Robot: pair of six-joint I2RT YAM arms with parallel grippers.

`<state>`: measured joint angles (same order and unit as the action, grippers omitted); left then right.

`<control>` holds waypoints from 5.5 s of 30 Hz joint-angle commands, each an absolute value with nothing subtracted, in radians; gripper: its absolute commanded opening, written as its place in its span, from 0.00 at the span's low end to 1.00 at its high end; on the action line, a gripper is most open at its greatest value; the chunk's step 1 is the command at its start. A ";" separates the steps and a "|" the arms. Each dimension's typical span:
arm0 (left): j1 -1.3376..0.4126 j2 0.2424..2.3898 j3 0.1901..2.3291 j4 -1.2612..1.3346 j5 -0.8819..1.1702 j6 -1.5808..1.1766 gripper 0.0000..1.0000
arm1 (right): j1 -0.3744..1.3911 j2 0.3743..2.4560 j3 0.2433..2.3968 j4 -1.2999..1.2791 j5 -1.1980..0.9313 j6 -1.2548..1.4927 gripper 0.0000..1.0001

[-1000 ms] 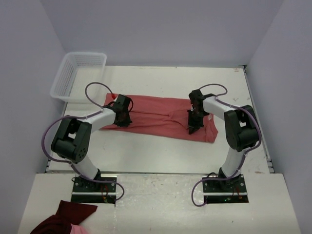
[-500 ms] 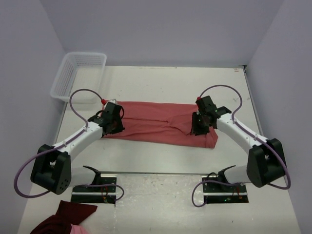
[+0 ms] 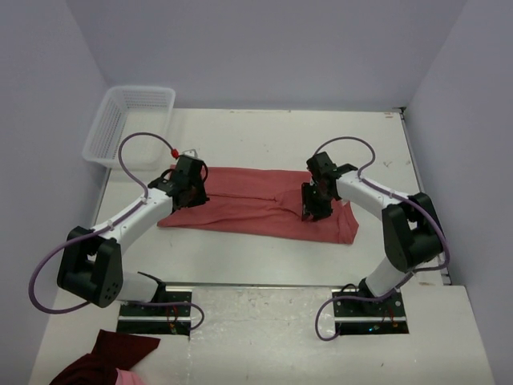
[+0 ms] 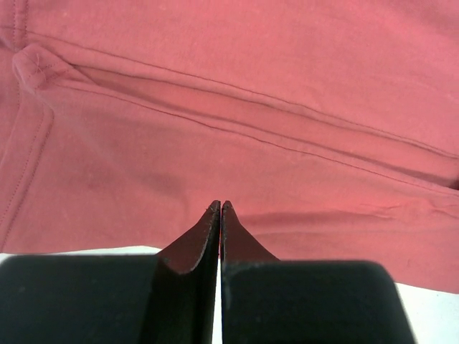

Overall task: Fold and stack the t-shirts
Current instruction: Fold the other side of the tshirt into a rectangle, then rotate the tshirt 90 degrees

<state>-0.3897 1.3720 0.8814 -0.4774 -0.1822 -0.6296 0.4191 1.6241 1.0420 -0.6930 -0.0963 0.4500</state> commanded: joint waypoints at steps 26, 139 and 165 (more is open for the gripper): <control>-0.396 1.308 0.900 -0.428 -0.141 -0.563 0.00 | 0.437 1.747 1.167 -0.695 -0.022 0.449 0.00; -0.515 1.594 1.223 -0.660 -0.646 -0.520 0.00 | 0.808 1.272 0.951 -0.603 0.021 0.611 0.00; -0.650 1.982 1.064 -0.460 -0.353 -0.565 0.00 | 0.810 1.097 0.914 -0.679 0.109 0.649 0.00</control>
